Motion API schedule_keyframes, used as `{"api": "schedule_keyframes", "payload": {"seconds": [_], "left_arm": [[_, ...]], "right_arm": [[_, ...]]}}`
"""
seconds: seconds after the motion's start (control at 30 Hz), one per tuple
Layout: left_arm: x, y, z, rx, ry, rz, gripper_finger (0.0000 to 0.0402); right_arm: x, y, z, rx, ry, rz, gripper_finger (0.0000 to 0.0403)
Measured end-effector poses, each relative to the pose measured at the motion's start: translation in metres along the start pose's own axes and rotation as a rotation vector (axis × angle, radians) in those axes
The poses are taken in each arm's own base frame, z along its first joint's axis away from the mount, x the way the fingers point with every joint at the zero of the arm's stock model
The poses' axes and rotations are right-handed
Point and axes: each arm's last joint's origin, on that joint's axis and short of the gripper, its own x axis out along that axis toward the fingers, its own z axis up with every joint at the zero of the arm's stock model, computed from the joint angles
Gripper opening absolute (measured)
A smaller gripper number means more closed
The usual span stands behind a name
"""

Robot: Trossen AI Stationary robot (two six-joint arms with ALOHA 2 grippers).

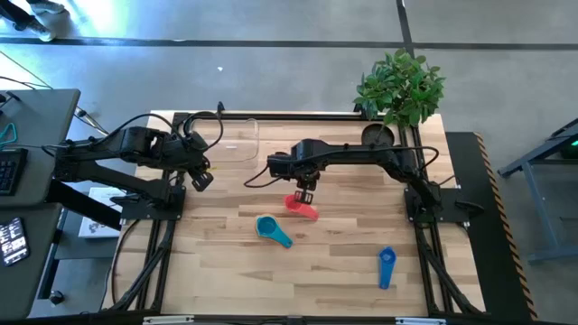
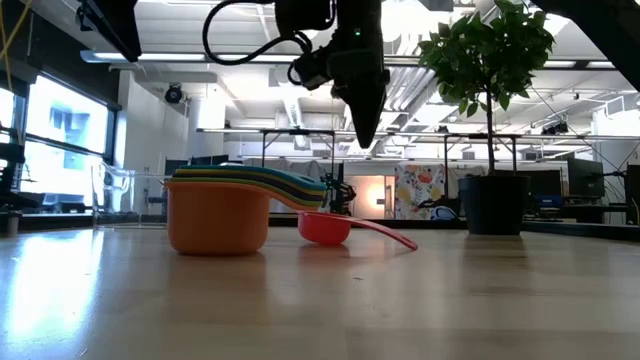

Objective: Nest measuring cups in basket
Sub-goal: Stack the red measuring cup on top of the light blue measuring cup

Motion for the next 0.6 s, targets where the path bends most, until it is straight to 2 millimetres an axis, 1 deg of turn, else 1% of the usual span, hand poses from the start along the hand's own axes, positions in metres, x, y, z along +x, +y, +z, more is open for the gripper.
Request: {"api": "schedule_keyframes", "payload": {"seconds": [0.33, 0.43, 0.5, 0.6], "left_arm": [[0.000, 0.000, 0.000, -0.053, 0.000, 0.000, 0.0085], [0.000, 0.000, 0.000, -0.072, 0.000, 0.000, 0.0085], [0.000, 0.000, 0.000, -0.079, 0.000, 0.000, 0.0085], [0.000, 0.000, 0.000, -0.095, 0.000, 0.000, 0.0085]], "right_arm": [[0.003, -0.024, -0.001, -0.032, 0.055, 0.009, 0.0087], [0.004, -0.031, -0.002, -0.038, 0.078, 0.036, 0.0087], [0.002, -0.036, -0.004, -0.031, 0.076, 0.060, 0.0087], [-0.009, -0.044, -0.008, -0.013, 0.042, 0.068, 0.0087]]}}
